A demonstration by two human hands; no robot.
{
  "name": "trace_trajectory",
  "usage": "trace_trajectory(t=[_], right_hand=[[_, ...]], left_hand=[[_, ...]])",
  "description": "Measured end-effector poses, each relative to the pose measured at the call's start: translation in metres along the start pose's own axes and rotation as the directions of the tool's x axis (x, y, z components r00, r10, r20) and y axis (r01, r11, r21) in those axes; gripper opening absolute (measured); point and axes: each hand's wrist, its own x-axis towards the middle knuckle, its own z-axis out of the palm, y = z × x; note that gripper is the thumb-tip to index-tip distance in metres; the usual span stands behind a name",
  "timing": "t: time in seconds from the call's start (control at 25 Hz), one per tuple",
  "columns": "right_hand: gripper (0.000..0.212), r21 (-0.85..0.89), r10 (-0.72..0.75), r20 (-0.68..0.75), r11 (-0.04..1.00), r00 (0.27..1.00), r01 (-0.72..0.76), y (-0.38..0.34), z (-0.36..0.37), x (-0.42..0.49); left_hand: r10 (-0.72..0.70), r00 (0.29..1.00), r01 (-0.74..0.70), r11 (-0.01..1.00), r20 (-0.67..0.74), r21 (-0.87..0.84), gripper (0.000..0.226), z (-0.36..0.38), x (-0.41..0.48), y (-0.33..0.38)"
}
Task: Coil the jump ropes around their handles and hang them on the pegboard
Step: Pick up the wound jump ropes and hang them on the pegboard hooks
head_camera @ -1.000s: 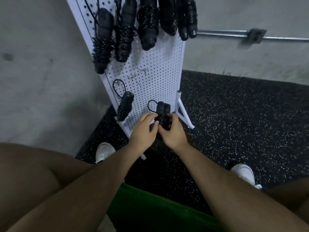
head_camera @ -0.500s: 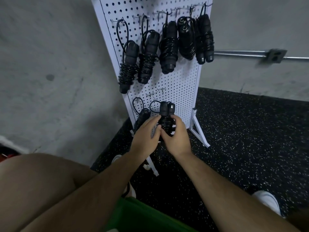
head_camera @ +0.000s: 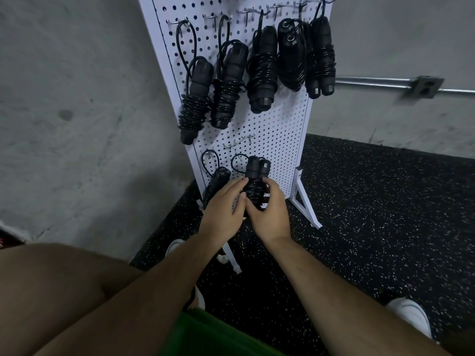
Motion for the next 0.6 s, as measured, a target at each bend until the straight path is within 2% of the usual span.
trace_trajectory(t=[0.16, 0.4, 0.6], right_hand=[[0.058, -0.010, 0.042, 0.042, 0.999, 0.998, -0.041, 0.004, 0.010, 0.012], [0.062, -0.070, 0.037, 0.115, 0.997, 0.993, -0.029, 0.029, 0.021, 0.014], [0.054, -0.153, 0.003, 0.274, 0.987, 0.962, 0.041, 0.050, 0.023, 0.001]], left_hand=[[-0.082, 0.994, 0.084, 0.996, 0.076, -0.022, 0.046, 0.003, 0.008, -0.016], [-0.130, 0.982, 0.136, 0.990, 0.136, -0.034, 0.051, 0.017, 0.001, -0.041], [-0.166, 0.981, 0.171, 0.985, 0.101, -0.038, 0.048, 0.030, -0.015, -0.052]])
